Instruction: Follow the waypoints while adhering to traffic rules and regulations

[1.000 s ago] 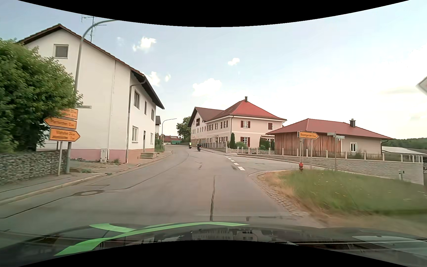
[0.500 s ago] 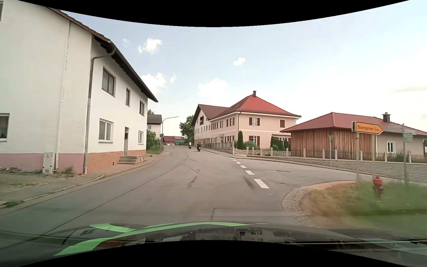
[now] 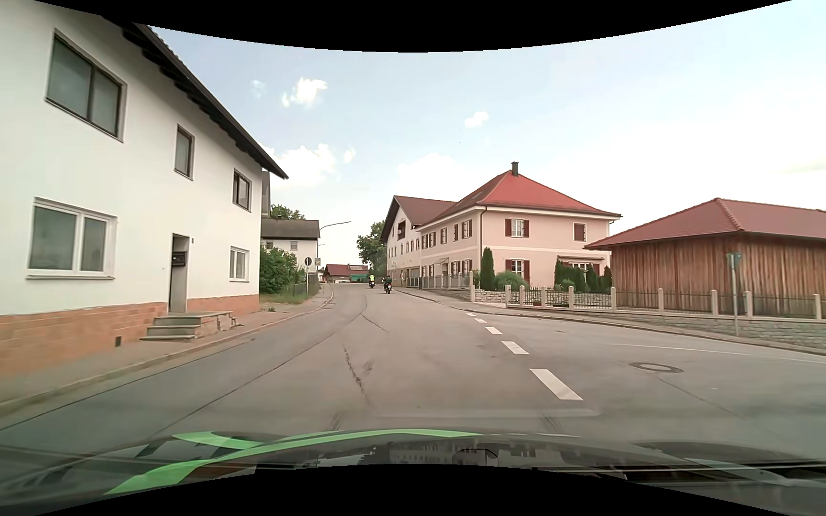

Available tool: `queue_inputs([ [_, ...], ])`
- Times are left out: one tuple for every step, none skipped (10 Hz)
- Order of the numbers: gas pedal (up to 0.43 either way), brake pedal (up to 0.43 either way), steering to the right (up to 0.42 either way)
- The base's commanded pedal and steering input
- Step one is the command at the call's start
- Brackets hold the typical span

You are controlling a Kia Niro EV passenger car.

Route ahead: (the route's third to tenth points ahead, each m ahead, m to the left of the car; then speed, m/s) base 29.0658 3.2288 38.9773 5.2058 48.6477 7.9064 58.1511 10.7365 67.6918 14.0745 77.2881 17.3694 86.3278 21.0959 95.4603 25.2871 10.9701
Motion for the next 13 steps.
queue_inputs([
  [0.197,0.000,-0.035],
  [0.197,0.000,-0.035],
  [0.197,0.000,-0.035],
  [0.197,0.000,-0.035],
  [0.197,0.000,-0.035],
  [0.209,0.000,-0.035],
  [0.209,0.000,-0.035],
  [0.209,0.000,-0.035],
  [0.209,0.000,-0.035],
  [0.209,0.000,-0.035],
  [0.209,0.000,-0.035],
  [0.209,0.000,-0.035],
  [0.220,0.000,-0.032],
])
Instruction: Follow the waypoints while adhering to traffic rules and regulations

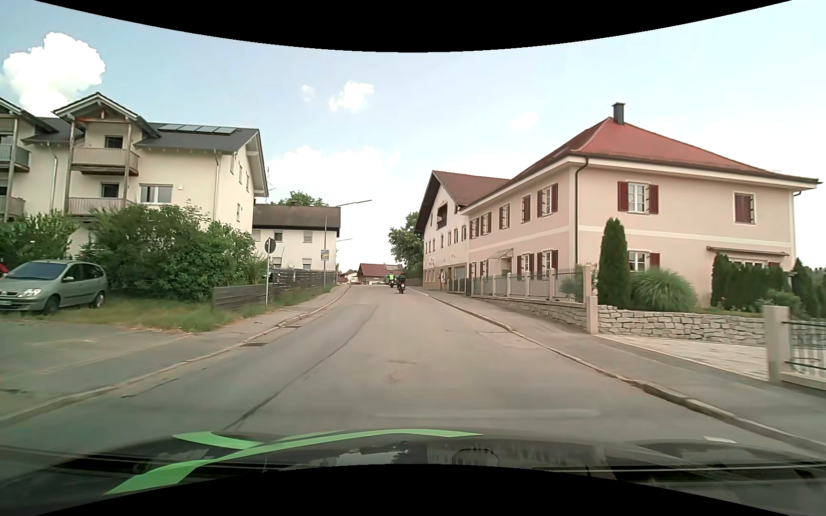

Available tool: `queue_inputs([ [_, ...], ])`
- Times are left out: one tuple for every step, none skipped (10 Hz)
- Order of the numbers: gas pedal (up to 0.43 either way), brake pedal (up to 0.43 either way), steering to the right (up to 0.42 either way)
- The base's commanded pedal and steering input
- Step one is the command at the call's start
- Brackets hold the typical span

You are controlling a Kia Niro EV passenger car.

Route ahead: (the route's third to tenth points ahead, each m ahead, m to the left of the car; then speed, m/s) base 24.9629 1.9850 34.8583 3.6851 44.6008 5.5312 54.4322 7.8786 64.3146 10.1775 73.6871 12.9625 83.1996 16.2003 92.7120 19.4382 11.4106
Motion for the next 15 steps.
queue_inputs([
  [0.228,0.000,-0.032],
  [0.228,0.000,-0.032],
  [0.228,0.000,-0.032],
  [0.240,0.000,-0.030],
  [0.240,0.000,-0.028],
  [0.240,0.000,-0.026],
  [0.240,0.000,-0.025],
  [0.240,0.000,-0.025],
  [0.240,0.000,-0.025],
  [0.240,0.000,-0.025],
  [0.248,0.000,-0.022],
  [0.248,0.000,-0.021],
  [0.240,0.000,-0.020],
  [0.240,0.000,-0.020],
  [0.240,0.000,-0.020],
])
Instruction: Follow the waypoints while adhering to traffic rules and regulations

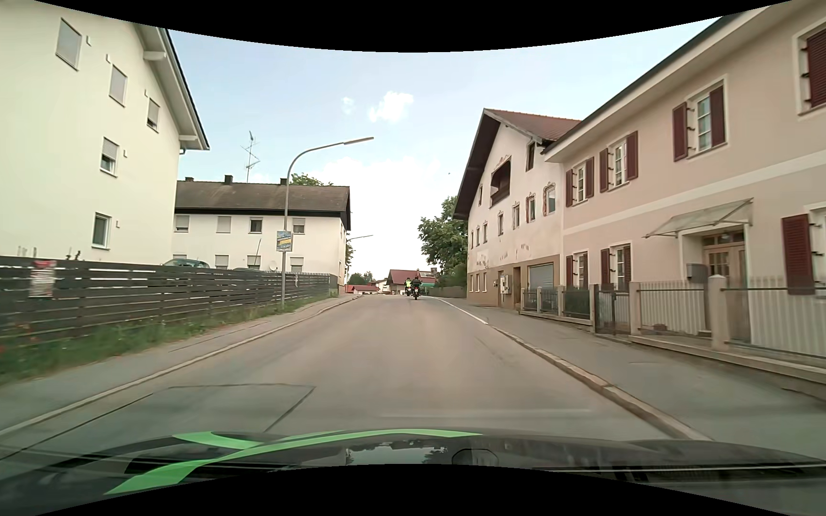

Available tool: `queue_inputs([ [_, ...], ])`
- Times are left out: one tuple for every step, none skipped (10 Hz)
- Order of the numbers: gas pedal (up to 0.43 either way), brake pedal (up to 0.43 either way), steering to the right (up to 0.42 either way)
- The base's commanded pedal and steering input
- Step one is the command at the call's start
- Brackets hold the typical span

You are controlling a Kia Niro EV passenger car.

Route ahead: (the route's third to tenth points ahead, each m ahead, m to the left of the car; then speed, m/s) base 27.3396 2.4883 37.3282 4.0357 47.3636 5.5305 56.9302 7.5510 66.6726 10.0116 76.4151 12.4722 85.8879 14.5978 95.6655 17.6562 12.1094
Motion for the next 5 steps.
queue_inputs([
  [0.240,0.000,-0.021],
  [0.240,0.000,-0.020],
  [0.240,0.000,-0.019],
  [0.240,0.000,-0.016],
  [0.240,0.000,-0.015],
])
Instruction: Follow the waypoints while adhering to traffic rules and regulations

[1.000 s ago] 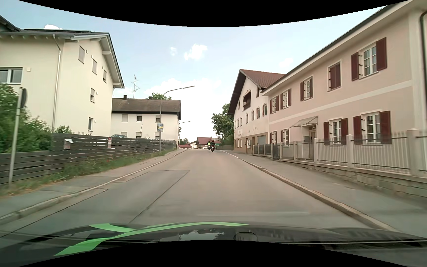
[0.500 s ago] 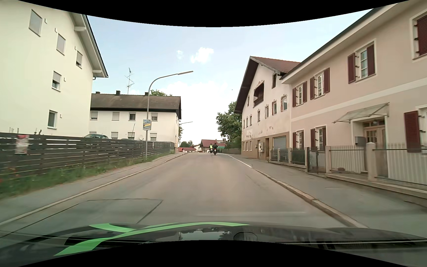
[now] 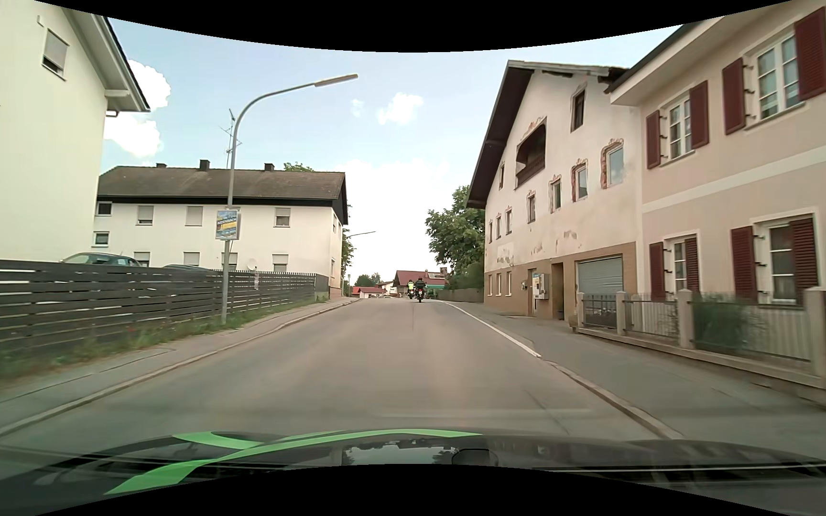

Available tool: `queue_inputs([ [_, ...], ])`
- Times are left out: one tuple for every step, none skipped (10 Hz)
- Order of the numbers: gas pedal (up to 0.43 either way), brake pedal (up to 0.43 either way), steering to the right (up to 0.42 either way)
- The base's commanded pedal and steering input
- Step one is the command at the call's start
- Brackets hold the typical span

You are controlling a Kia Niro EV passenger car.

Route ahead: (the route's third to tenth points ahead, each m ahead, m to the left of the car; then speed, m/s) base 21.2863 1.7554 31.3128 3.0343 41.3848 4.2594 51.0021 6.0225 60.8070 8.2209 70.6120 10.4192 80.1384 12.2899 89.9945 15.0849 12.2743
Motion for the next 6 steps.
queue_inputs([
  [0.197,0.000,-0.015],
  [0.197,0.000,-0.015],
  [0.197,0.000,-0.015],
  [0.189,0.000,-0.015],
  [0.169,0.000,-0.015],
  [0.150,0.000,-0.014],
])
